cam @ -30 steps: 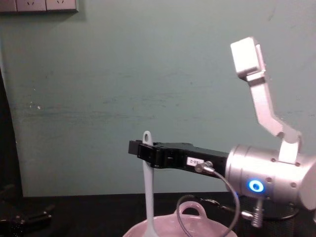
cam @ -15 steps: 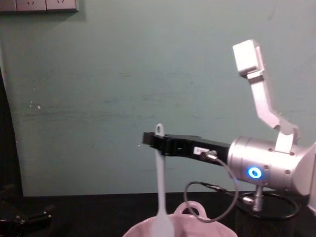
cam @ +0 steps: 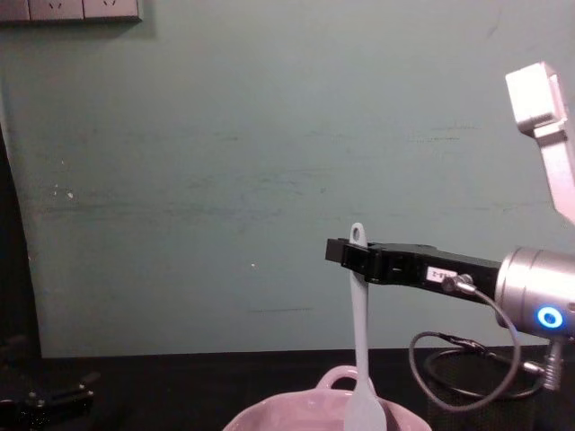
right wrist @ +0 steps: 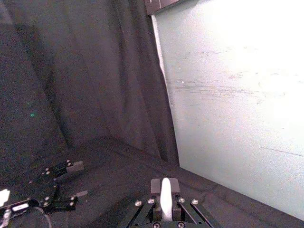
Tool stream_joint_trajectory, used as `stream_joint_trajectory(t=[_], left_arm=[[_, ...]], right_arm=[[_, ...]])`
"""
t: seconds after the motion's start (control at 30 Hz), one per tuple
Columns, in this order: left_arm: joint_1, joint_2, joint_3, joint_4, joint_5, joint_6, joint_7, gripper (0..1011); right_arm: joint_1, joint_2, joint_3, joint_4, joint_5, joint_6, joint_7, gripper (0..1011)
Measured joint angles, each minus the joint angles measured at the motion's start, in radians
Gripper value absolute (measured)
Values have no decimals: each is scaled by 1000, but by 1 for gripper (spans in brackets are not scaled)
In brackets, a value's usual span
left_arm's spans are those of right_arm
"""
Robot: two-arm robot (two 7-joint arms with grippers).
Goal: Use the one hand to pick up the spoon and stir the clear water in the bowl.
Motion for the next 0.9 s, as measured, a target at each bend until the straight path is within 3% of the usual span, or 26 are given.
stream_joint_trajectory(t=[0.27, 0.47, 0.7, 0.9], left_arm=[[0, 0, 0, 0, 0, 0, 0, 1011], [0, 0, 0, 0, 0, 0, 0, 1011], [0, 0, 0, 0, 0, 0, 0, 1011], [0, 0, 0, 0, 0, 0, 0, 1011]], right_arm=[[-58, 33, -3, -98, 5, 12, -4, 112], [-67, 31, -18, -116, 7, 14, -3, 111], [-52, 4, -55, -102, 4, 17, 13, 111], [-3, -46, -93, -39, -7, 7, 34, 112]])
